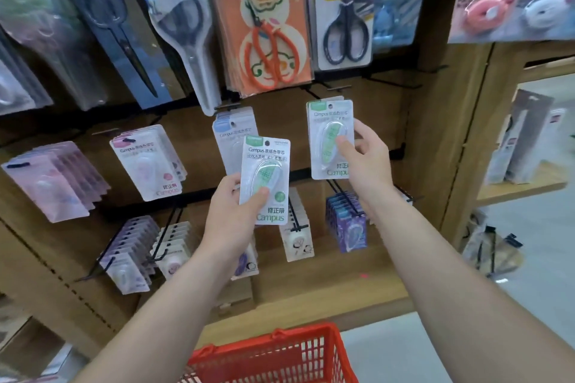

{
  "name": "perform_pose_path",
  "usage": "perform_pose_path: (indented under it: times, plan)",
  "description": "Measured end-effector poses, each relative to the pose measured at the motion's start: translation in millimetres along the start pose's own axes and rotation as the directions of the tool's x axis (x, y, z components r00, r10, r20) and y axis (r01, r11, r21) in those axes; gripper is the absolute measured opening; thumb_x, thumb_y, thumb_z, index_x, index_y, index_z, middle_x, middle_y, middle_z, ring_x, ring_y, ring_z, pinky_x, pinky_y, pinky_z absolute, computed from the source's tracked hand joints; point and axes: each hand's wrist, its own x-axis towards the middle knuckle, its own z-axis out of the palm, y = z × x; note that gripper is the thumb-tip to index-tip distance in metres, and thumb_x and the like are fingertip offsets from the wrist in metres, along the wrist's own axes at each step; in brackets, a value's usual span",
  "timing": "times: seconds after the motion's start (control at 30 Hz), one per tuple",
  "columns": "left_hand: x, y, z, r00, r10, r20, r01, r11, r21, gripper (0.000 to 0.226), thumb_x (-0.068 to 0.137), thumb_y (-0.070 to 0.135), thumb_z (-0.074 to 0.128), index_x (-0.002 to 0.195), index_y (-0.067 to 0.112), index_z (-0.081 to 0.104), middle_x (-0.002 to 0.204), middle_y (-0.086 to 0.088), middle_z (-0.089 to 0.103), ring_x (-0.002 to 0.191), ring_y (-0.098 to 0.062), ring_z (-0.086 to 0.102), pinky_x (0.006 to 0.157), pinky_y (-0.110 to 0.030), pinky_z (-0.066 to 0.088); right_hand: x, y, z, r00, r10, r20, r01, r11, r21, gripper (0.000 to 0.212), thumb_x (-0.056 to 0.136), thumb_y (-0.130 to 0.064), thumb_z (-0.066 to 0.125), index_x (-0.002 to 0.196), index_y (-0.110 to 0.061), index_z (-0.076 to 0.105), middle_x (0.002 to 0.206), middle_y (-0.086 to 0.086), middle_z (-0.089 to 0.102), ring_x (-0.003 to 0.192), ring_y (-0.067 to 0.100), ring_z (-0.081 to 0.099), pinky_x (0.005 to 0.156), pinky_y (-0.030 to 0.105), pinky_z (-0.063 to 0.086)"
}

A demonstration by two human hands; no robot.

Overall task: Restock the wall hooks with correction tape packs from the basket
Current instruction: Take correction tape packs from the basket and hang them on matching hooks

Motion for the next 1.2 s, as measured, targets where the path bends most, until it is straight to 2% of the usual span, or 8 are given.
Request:
perform_pose_path:
  times: [0.17, 0.27, 0.47, 0.57, 0.67, 0.8, 1.1, 1.2]
  plan:
    - [8.0, 5.6, 7.9, 1.0, 0.028, -0.001, -0.028, 0.999, 0.029, 0.026, 0.1, 0.023, 0.066, 0.125, 0.028, 0.059, 0.111, 0.008, 0.076, 0.093, -0.011, 0.076, 0.076, -0.033, 0.058, 12.2, 5.9, 1.2, 0.999, 0.013, -0.041, -0.013, 1.0, 0.01, 0.033, 0.104, -0.031, 0.059, 0.136, -0.031, 0.057, 0.105, -0.012, 0.072, 0.091, 0.002, 0.072, 0.068, 0.019, 0.058]
    - [10.4, 5.2, 9.6, 1.0, 0.028, 0.001, -0.028, 0.999, 0.02, 0.029, 0.1, 0.022, 0.066, 0.127, 0.027, 0.058, 0.113, 0.007, 0.076, 0.094, -0.012, 0.076, 0.081, -0.036, 0.061, 15.2, 13.2, -1.1, 0.996, 0.031, -0.081, -0.031, 0.999, 0.009, 0.036, 0.102, -0.034, 0.061, 0.137, -0.028, 0.056, 0.104, -0.015, 0.069, 0.094, 0.005, 0.071, 0.075, 0.024, 0.061]
    - [13.3, 2.3, 13.0, 0.999, 0.039, 0.011, -0.039, 0.999, 0.019, 0.029, 0.099, 0.021, 0.067, 0.126, 0.028, 0.059, 0.114, 0.007, 0.075, 0.096, -0.014, 0.076, 0.084, -0.039, 0.061, 28.3, 11.7, 2.4, 0.992, 0.065, -0.109, -0.068, 0.997, -0.026, 0.026, 0.1, -0.035, 0.064, 0.125, -0.028, 0.061, 0.102, -0.01, 0.071, 0.09, 0.007, 0.071, 0.069, 0.025, 0.059]
    - [17.9, 1.6, 17.2, 0.999, 0.05, 0.02, -0.051, 0.998, 0.045, 0.031, 0.099, 0.02, 0.067, 0.128, 0.026, 0.059, 0.116, 0.009, 0.074, 0.096, -0.014, 0.076, 0.08, -0.035, 0.06, 31.4, 16.3, 0.5, 0.992, 0.094, -0.088, -0.114, 0.96, -0.257, 0.028, 0.099, -0.042, 0.062, 0.125, -0.03, 0.059, 0.109, -0.007, 0.071, 0.094, 0.011, 0.071, 0.077, 0.038, 0.063]
    - [26.0, 8.1, 26.7, 0.996, 0.071, 0.053, -0.075, 0.994, 0.081, 0.031, 0.099, 0.02, 0.066, 0.127, 0.028, 0.058, 0.119, 0.009, 0.071, 0.097, -0.012, 0.074, 0.07, -0.025, 0.058, 17.9, 25.7, -16.2, 1.0, -0.004, -0.031, -0.016, 0.795, -0.607, 0.049, 0.099, -0.046, 0.06, 0.143, -0.026, 0.051, 0.125, -0.005, 0.063, 0.109, 0.016, 0.063, 0.086, 0.04, 0.057]
    - [41.7, 24.6, 45.4, 0.984, 0.117, 0.132, -0.133, 0.984, 0.12, 0.029, 0.1, 0.017, 0.066, 0.124, 0.03, 0.056, 0.121, 0.008, 0.07, 0.099, -0.01, 0.073, 0.06, -0.016, 0.057, -0.2, 37.3, -40.9, 0.996, 0.063, 0.058, -0.009, 0.749, -0.662, 0.042, 0.099, -0.046, 0.061, 0.135, -0.023, 0.059, 0.129, -0.004, 0.063, 0.115, 0.015, 0.059, 0.09, 0.035, 0.05]
    - [64.2, 44.8, 77.7, 0.967, 0.178, 0.181, -0.206, 0.967, 0.151, 0.036, 0.097, 0.015, 0.069, 0.13, 0.026, 0.06, 0.12, 0.005, 0.073, 0.098, -0.013, 0.075, 0.081, -0.038, 0.064, -10.2, 47.7, -54.0, 0.985, 0.118, 0.127, 0.01, 0.695, -0.719, 0.033, 0.095, -0.048, 0.065, 0.119, -0.024, 0.066, 0.114, -0.01, 0.068, 0.11, 0.014, 0.063, 0.095, 0.039, 0.053]
    - [64.4, 47.3, 84.4, 0.968, 0.175, 0.18, -0.202, 0.968, 0.148, 0.036, 0.098, 0.016, 0.068, 0.132, 0.025, 0.061, 0.12, 0.006, 0.072, 0.099, -0.013, 0.074, 0.082, -0.037, 0.064, -10.0, 49.5, -54.6, 0.983, 0.114, 0.142, 0.024, 0.691, -0.723, 0.032, 0.095, -0.048, 0.065, 0.118, -0.025, 0.066, 0.111, -0.01, 0.068, 0.109, 0.014, 0.063, 0.094, 0.041, 0.054]
